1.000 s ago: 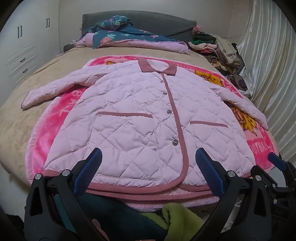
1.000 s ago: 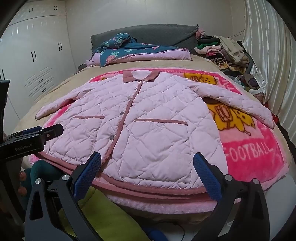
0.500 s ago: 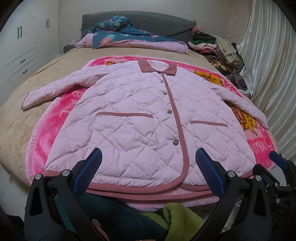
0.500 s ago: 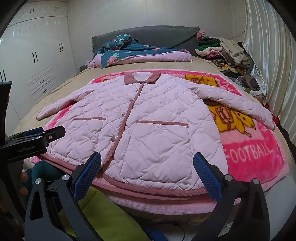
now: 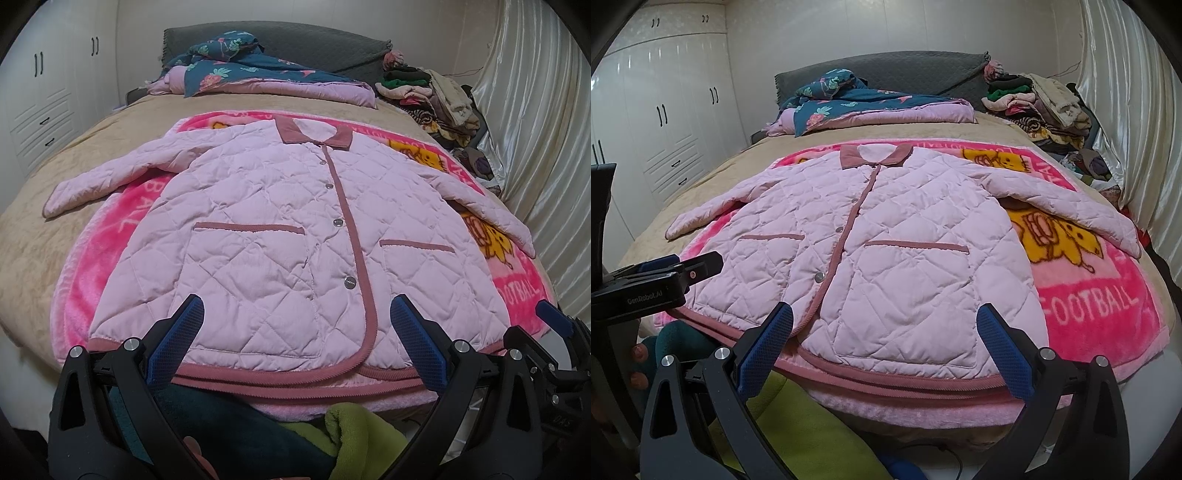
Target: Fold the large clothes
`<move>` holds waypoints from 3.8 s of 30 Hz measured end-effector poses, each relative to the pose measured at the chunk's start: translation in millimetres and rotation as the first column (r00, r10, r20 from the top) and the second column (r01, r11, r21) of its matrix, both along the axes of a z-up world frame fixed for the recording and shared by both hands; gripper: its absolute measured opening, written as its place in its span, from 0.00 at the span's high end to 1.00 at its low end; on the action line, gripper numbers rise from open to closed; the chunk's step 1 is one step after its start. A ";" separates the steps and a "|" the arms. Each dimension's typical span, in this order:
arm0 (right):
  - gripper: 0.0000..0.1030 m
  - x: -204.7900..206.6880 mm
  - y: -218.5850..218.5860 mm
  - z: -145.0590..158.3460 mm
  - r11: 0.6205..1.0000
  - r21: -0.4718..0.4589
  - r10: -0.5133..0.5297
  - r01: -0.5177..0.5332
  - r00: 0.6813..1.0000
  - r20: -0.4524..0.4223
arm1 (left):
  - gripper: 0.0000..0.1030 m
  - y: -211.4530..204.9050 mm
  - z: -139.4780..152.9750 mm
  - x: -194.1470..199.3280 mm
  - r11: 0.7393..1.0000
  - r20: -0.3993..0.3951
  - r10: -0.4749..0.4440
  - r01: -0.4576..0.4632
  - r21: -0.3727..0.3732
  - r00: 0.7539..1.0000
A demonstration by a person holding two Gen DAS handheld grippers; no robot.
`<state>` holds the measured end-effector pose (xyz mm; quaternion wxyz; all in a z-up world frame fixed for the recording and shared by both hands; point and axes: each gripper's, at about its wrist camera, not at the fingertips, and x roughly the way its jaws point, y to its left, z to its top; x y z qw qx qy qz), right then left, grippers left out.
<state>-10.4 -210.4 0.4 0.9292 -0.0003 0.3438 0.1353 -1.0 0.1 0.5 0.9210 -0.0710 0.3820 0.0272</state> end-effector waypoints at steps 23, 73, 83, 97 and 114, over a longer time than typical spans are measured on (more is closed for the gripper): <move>0.04 4.2 0.7 -5.3 1.000 0.007 0.001 -0.001 1.000 -0.010 | 0.08 -1.9 7.8 -1.4 1.000 0.000 0.005 -0.005 0.004 1.000; 0.04 176.4 6.5 85.8 0.993 0.121 -0.002 -0.008 0.997 0.081 | 0.08 30.7 77.5 157.9 0.993 0.023 0.114 -0.114 0.020 0.993; 0.04 230.0 -25.2 100.3 0.979 0.181 -0.101 0.089 0.993 0.058 | 0.08 16.4 97.7 206.7 0.995 0.030 0.100 -0.101 0.015 0.995; 0.04 290.0 -103.5 93.0 0.928 0.241 -0.298 0.285 0.954 0.019 | 0.08 -5.2 100.9 275.4 0.993 0.053 0.113 -0.110 -0.044 0.992; 0.04 320.0 -217.3 11.4 0.775 0.240 -0.578 0.584 0.809 -0.104 | 0.08 -20.7 9.5 327.8 0.995 -0.079 0.102 -0.100 0.025 0.992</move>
